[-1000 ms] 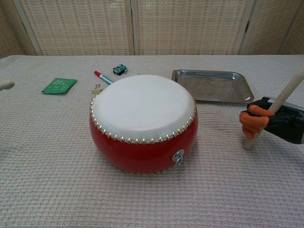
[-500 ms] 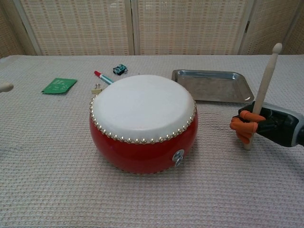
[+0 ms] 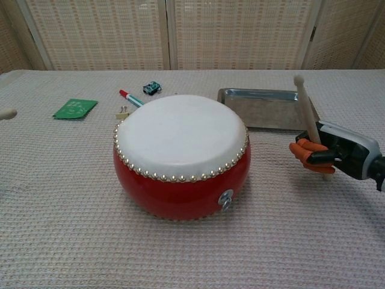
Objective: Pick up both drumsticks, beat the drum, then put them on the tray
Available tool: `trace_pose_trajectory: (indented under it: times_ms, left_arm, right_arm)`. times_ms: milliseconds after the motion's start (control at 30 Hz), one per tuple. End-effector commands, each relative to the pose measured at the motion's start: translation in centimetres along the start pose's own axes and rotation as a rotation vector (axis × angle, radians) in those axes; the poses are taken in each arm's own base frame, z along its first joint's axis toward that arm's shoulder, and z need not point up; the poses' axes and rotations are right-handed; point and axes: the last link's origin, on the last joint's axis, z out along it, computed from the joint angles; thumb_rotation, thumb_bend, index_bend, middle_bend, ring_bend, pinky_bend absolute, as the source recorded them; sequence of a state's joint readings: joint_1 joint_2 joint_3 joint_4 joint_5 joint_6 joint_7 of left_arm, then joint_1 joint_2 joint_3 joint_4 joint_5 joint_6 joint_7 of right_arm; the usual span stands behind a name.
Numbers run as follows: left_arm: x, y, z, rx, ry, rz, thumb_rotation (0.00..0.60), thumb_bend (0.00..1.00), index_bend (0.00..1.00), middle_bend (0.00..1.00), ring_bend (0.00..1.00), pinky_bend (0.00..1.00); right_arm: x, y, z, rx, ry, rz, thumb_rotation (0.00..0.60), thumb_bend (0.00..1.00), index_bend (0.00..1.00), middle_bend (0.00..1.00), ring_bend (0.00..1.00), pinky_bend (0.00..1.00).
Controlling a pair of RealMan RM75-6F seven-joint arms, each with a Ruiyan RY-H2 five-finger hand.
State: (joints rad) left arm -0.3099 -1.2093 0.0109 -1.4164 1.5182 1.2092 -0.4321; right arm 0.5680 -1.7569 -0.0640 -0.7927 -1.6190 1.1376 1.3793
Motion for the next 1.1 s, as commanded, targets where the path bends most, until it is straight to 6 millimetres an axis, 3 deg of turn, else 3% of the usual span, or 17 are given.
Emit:
trace_pose_trajectory:
  times_ms: [33, 167, 300, 467, 667, 867, 1100]
  left_arm:
    - [0.1, 0.0, 0.1, -0.009, -0.002, 0.027, 0.600, 0.68, 1.00, 1.00, 1.00, 1.00]
    - [0.5, 0.5, 0.3, -0.029, -0.004, 0.069, 0.600, 0.68, 1.00, 1.00, 1.00, 1.00]
    - [0.9, 1.3, 0.8, -0.059, -0.010, 0.103, 0.600, 0.68, 1.00, 1.00, 1.00, 1.00]
    - [1.8, 3.1, 1.9, -0.108, 0.013, 0.121, 0.600, 0.68, 1.00, 1.00, 1.00, 1.00]
    - [2.2, 5.7, 3.8, -0.165, 0.024, 0.141, 0.600, 0.68, 1.00, 1.00, 1.00, 1.00]
    - [2.4, 8.6, 6.3, -0.208, 0.033, 0.231, 0.600, 0.68, 1.00, 1.00, 1.00, 1.00]
    - [2.6, 11.4, 8.5, -0.237, 0.043, 0.297, 0.600, 0.68, 1.00, 1.00, 1.00, 1.00]
  right_arm:
    - [0.5, -1.6, 0.4, -0.016, 0.027, -0.229, 0.600, 0.71, 1.00, 1.00, 1.00, 1.00]
    - [1.5, -3.7, 0.0, -0.065, -0.026, -0.482, 0.600, 0.74, 1.00, 1.00, 1.00, 1.00]
    - [2.7, -7.5, -0.7, -0.140, -0.121, -0.718, 0.600, 0.75, 1.00, 1.00, 1.00, 1.00]
    - [3.4, -13.0, -0.7, -0.150, -0.149, -0.901, 0.600, 0.75, 1.00, 1.00, 1.00, 1.00]
    - [3.5, -16.7, 1.1, -0.167, -0.143, -1.040, 0.600, 0.75, 1.00, 1.00, 1.00, 1.00]
    - [2.7, -18.9, 4.1, -0.185, -0.140, -1.173, 0.600, 0.75, 1.00, 1.00, 1.00, 1.00]
    - [0.8, -18.0, 7.0, -0.253, -0.170, -1.281, 0.600, 0.75, 1.00, 1.00, 1.00, 1.00]
